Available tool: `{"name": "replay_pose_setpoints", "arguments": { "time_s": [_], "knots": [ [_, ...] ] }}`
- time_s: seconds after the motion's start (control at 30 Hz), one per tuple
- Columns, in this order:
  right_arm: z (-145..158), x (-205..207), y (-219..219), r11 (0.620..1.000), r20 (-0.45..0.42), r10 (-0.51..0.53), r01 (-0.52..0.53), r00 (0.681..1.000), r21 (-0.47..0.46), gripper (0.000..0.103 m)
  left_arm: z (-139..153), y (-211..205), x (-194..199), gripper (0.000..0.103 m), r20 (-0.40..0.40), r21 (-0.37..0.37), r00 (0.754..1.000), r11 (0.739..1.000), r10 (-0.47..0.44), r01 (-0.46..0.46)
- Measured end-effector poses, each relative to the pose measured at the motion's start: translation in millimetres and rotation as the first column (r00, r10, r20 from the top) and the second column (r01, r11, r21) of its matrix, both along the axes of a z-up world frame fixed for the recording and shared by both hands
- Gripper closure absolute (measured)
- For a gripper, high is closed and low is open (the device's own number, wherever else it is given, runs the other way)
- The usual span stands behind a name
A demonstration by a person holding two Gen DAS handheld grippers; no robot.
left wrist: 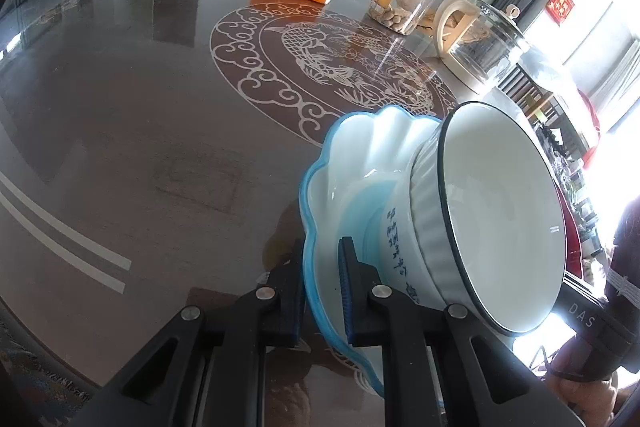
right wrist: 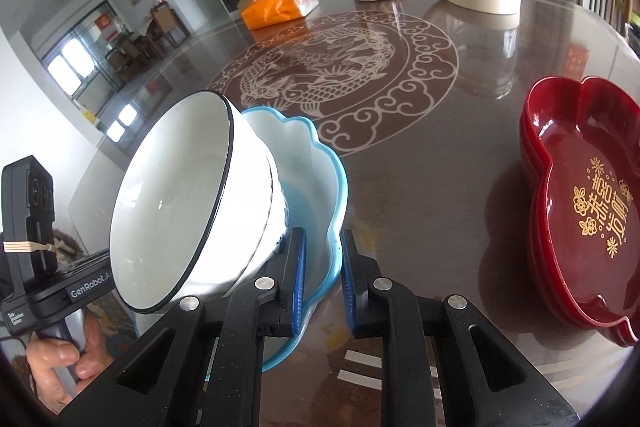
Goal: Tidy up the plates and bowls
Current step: 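Close both grippers on the blue scalloped bowl's rim and lift the stack, then carry the bowl stack with both grippers onto the red plates and lower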
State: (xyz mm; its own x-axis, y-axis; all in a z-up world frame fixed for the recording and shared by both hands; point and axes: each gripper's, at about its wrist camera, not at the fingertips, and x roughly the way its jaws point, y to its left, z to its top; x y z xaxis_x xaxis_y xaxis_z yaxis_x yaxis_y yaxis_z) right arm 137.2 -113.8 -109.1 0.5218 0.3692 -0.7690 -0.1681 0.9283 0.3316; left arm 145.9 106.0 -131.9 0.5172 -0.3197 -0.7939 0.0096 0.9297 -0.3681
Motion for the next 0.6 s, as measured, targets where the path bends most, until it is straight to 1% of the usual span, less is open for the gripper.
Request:
{"name": "replay_pose_setpoints", "arguments": {
  "time_s": [0.13, 0.23, 0.43, 0.6],
  "knots": [
    [0, -1, -7, 0.999, -0.021, -0.016, 0.017, 1.000, 0.034, 0.087, 12, -6, -4, 0.089, 0.011, 0.023, 1.000, 1.000, -0.013, 0.012],
    [10, -5, -14, 0.999, -0.008, -0.027, 0.028, 1.000, 0.046, 0.087, 23, -11, -5, 0.089, 0.017, 0.026, 1.000, 0.999, -0.023, 0.022],
    [41, -15, -33, 0.996, 0.012, -0.058, 0.057, 0.998, 0.067, 0.087, 59, -35, -7, 0.089, 0.036, 0.045, 0.998, 0.997, -0.058, 0.056],
    [76, -23, -69, 0.992, 0.052, -0.112, 0.109, 0.992, 0.070, 0.087, 87, -75, 3, 0.089, 0.062, 0.025, 0.990, 0.992, -0.125, 0.124]
  ]
}}
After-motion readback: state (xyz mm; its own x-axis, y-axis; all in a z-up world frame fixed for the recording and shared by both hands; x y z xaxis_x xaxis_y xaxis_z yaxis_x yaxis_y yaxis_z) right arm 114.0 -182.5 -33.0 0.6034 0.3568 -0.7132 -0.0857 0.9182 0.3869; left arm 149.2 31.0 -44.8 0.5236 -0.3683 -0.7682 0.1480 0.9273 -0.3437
